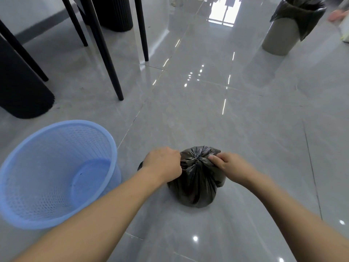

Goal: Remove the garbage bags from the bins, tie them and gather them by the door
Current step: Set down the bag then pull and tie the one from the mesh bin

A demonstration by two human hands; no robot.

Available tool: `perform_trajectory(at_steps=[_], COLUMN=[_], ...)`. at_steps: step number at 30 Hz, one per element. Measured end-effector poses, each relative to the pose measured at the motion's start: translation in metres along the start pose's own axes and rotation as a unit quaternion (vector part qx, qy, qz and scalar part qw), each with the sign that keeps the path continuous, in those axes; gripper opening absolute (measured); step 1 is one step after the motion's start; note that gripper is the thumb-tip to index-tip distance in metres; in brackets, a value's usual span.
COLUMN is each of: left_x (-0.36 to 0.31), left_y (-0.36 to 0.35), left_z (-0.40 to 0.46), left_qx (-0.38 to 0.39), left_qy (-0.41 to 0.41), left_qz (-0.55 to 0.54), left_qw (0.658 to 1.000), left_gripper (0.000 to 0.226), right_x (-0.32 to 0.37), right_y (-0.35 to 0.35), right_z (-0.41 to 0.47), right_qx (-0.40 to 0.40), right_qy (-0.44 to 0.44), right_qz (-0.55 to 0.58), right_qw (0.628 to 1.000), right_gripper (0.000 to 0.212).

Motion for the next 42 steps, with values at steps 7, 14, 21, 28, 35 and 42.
perform_trajectory(at_steps=[7,14,21,28,35,42], left_x=[0.016,0.025,-0.010,-0.014,0.009,0.031], left_y=[-0.003,-0.015,0.019,0.063,0.067,0.032], left_z=[0.008,0.011,-0.027,-0.017,0.018,0.026], left_qx=[0.075,0.129,0.064,-0.064,0.000,0.078], left_qy=[0.048,0.041,-0.126,-0.192,-0.104,0.006], left_qz=[-0.057,-0.085,0.023,-0.089,-0.178,-0.390], left_qw=[0.994,0.987,0.990,0.975,0.979,0.917], left_gripper=[0.047,0.046,0.023,0.018,0.024,0.046], right_x=[-0.006,-0.026,0.001,0.044,0.062,0.077], right_y=[0.004,0.005,-0.022,-0.032,-0.021,-0.014], right_z=[0.005,0.004,0.006,0.004,-0.003,-0.009], right_qx=[-0.053,-0.074,-0.102,-0.073,-0.019,-0.091], right_qy=[-0.030,-0.121,-0.190,-0.100,0.028,0.279], right_qz=[0.079,0.195,0.782,0.673,0.322,-0.192], right_qw=[0.995,0.971,0.585,0.729,0.946,0.937], right_gripper=[0.044,0.044,0.030,0.028,0.023,0.018])
Point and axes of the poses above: each hand's wrist, its own z-axis towards the middle knuckle, its own y-axis out of the back of the hand, x = y × z, the point moved 5 cm from there along z, towards the middle knuckle, and after that the axes turned 14 degrees about y, right-handed, at the moved point
